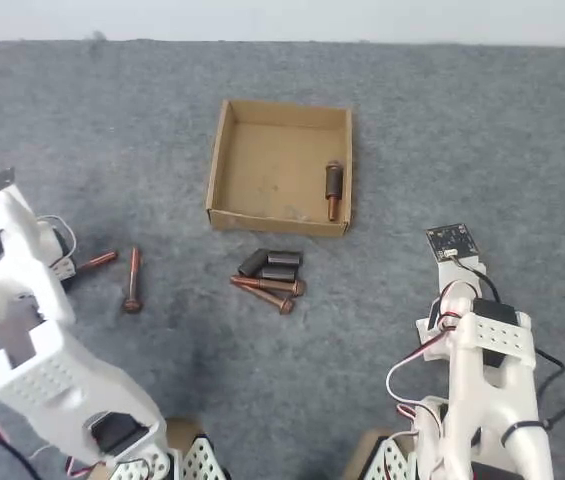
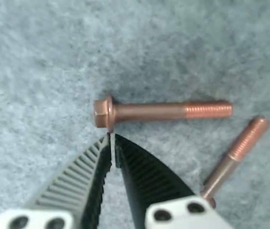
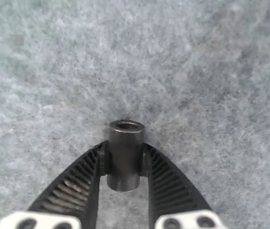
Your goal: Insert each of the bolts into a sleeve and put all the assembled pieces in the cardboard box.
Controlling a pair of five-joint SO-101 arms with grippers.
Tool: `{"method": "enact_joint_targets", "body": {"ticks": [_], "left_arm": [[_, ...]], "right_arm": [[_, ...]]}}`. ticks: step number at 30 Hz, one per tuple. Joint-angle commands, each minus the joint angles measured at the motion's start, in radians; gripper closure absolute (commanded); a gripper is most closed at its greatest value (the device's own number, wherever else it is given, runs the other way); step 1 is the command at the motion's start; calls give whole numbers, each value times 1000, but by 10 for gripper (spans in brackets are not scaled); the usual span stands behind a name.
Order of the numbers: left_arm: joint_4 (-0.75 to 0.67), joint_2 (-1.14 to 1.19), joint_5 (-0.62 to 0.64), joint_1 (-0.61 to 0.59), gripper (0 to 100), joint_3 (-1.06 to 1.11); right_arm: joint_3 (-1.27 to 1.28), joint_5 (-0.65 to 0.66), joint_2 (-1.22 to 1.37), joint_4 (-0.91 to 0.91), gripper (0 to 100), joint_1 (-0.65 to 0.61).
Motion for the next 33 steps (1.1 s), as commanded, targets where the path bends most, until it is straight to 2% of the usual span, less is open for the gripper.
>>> {"method": "enact_joint_targets", "body": {"ticks": [1,7,10,26,33], "left_arm": [[-14,-11,9,-5,985,-2],[-18,32,8,-5,985,-8],[-64,80,14,-5,985,-13],[-57,81,15,0,987,-82],[-87,107,17,2,985,-197]], "right_arm": [[-6,11,-28,-10,991,10],[-6,11,-28,-8,991,10],[-6,11,-28,-8,991,10],[-6,11,-28,-12,991,10],[-5,11,-28,-12,991,10]]}}
